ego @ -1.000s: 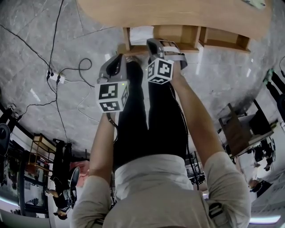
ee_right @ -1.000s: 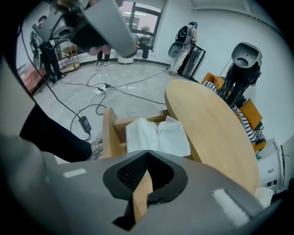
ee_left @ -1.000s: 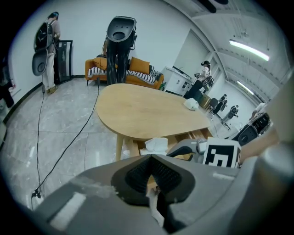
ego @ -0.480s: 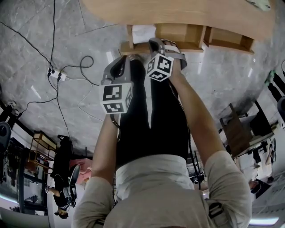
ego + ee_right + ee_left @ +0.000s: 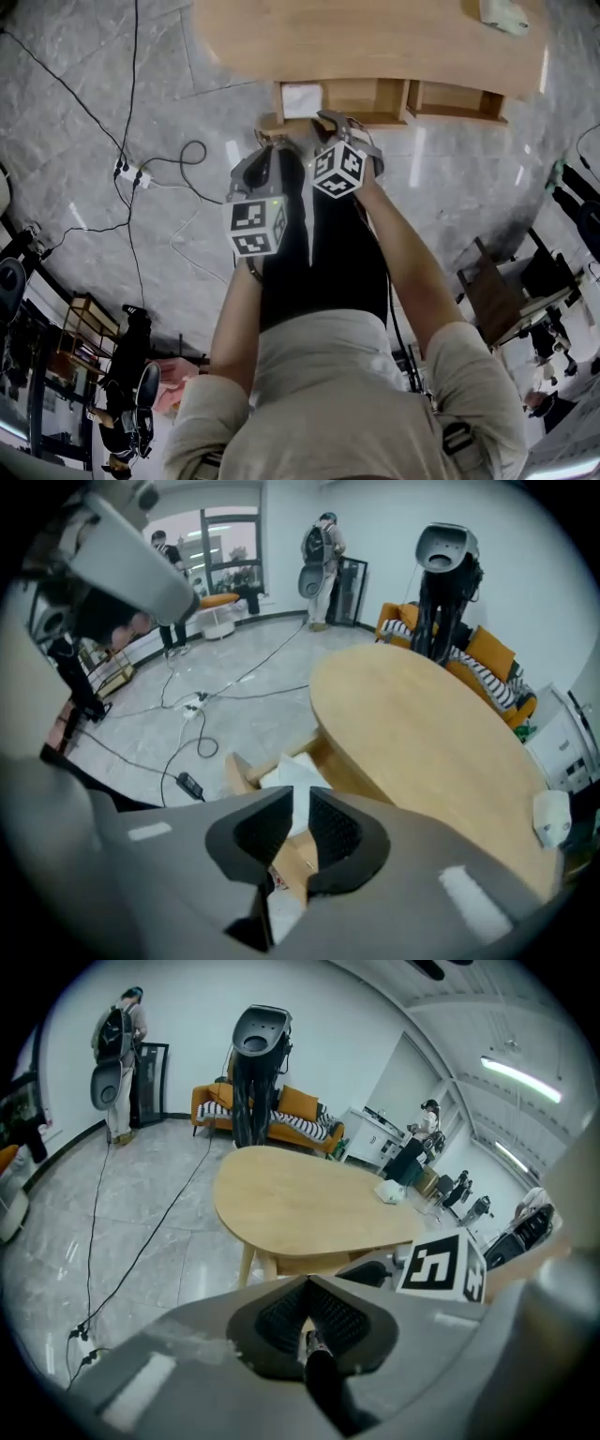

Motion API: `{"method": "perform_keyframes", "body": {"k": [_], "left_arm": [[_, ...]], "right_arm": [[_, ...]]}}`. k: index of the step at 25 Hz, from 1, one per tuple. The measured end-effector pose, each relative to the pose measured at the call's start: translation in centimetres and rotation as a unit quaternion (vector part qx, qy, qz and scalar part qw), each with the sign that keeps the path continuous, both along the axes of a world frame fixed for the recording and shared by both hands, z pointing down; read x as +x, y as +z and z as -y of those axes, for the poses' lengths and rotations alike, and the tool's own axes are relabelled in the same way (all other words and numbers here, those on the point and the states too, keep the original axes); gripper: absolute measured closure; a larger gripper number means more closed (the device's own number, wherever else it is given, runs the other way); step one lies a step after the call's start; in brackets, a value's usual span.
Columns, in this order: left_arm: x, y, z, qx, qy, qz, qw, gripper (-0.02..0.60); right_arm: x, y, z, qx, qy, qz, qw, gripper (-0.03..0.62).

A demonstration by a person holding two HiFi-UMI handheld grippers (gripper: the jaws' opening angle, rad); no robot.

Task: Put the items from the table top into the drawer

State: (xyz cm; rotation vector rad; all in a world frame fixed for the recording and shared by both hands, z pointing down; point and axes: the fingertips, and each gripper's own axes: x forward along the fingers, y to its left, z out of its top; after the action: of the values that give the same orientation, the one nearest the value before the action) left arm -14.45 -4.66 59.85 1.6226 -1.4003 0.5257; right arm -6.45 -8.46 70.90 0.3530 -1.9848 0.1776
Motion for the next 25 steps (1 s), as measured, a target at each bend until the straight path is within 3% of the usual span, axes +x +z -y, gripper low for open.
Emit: {"method": "perform_keyframes", "body": {"k": [1, 2, 5, 11, 13, 18, 25], "left_arm": [[-0.3, -1.2, 0.3, 0.008, -0.006, 0.000, 0.9999, 0.563], [-0.7, -2.5, 0.9, 0.019, -0.012, 0.001, 0.9997, 0.563], [-1.4, -7.2, 2.5, 0.057, -0.019, 0.006, 0.9982, 0.561], [-0.9, -18.9, 5.8, 0.159, -0.004, 0.012, 0.9872, 0.561], [-0.6, -23.3, 7.4, 0.198, 0.004, 0.014, 0.9801, 0.563], [2.1, -33.9, 11.5, 0.299, 0.056, 0.025, 0.9524, 0.563], [5.9, -41.2, 11.3, 0.356, 0.071, 0.046, 0.9305, 0.561]], "right_arm": [[-0.4, -1.9, 0.4, 0.000, 0.021, 0.020, 1.000, 0.570], [-0.9, -4.0, 1.1, 0.000, 0.046, 0.043, 0.998, 0.586], [-2.4, -11.1, 2.9, 0.012, 0.115, 0.113, 0.987, 0.586], [-3.2, -29.1, 5.8, 0.116, 0.177, 0.228, 0.950, 0.586], [-2.7, -34.9, 6.3, 0.154, 0.196, 0.255, 0.934, 0.586], [0.7, -46.1, 7.5, 0.223, 0.246, 0.298, 0.895, 0.586], [4.7, -54.7, 7.8, 0.295, 0.232, 0.327, 0.867, 0.588]]}}
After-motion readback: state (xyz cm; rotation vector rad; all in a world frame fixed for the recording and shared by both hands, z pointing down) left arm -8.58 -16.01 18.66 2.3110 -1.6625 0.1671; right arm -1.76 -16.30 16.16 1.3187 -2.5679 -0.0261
